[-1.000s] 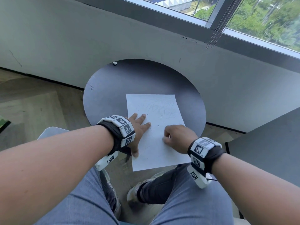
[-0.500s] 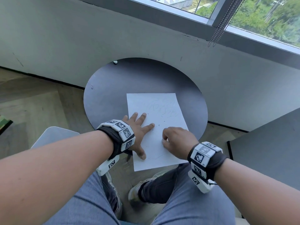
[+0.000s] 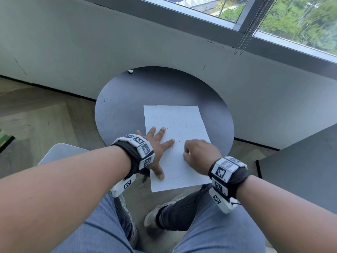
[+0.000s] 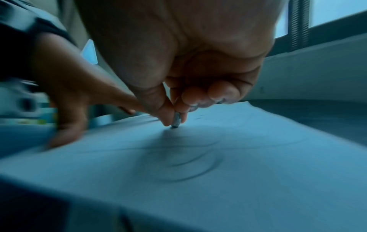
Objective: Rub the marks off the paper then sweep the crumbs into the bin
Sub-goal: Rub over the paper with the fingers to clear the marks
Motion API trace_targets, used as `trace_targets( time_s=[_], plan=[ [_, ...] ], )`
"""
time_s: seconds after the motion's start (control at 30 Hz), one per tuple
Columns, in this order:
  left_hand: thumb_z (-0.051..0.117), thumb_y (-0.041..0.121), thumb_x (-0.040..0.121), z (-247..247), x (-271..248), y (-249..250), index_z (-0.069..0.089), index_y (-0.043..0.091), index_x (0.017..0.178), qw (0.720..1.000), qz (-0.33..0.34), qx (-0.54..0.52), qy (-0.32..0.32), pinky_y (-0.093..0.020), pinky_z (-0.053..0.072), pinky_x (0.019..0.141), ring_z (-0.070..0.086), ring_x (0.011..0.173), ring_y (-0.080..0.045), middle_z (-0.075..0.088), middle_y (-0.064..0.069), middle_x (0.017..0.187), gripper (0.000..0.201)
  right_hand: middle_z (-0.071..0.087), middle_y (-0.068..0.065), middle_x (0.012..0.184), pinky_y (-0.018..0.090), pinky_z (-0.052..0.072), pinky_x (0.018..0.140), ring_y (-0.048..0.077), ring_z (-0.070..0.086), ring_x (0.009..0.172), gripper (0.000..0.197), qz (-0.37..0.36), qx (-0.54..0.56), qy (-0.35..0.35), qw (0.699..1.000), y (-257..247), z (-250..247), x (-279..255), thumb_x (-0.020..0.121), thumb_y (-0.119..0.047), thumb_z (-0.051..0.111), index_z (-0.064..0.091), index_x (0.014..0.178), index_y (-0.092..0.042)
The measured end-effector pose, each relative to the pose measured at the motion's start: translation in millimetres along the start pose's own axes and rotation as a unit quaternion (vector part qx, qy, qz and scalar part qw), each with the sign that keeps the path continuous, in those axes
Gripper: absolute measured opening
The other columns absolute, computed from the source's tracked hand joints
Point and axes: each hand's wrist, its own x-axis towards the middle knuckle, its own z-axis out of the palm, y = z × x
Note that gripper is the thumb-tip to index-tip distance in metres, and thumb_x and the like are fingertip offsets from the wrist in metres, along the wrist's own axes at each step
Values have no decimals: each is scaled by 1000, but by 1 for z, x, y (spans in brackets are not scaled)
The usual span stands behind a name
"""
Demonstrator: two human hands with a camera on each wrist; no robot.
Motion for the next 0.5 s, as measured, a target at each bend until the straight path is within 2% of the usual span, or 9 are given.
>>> trace_targets(
  time_s=[0.1,0.23,0.33,0.43,0.5],
  plan=[
    [75,81,61,0,-1,1,-17,47,156,1000,-9,-1,-8,-81,11,110,-23,153,-32,-33,0,165,136,63,-3,97,39,53,77,23,58,89,19,-32,5,-3,999,-4,3,-5,98,-35,46,58,94,-22],
    [74,82,61,2,0,-1,-17,50,154,1000,-8,-9,-7,-80,19,107,-26,153,-29,-34,4,164,134,63,-3,100,40,54,80,24,59,92,18,30,14,-6,999,20,-7,18,97,-39,48,59,94,-24],
    [74,82,62,2,-2,-1,-17,49,154,1000,-6,-11,-8,-80,20,108,-26,153,-29,-35,4,163,133,63,-1,100,41,55,79,25,59,90,19,49,1,-5,999,27,-12,27,97,-38,47,57,92,-23],
    [75,80,64,1,-3,-1,-17,49,155,1000,-5,-18,-10,-80,18,108,-27,152,-29,-35,4,163,133,62,0,97,42,54,79,25,58,88,19,20,-8,-3,1000,16,-8,13,99,-34,44,56,94,-20],
    [75,80,64,1,-3,0,-17,48,155,1000,-5,-20,-12,-80,17,108,-27,152,-29,-35,4,163,134,62,-2,96,41,53,78,23,58,87,19,-38,-2,-19,999,3,-1,-4,99,-35,45,57,95,-20]
  ],
)
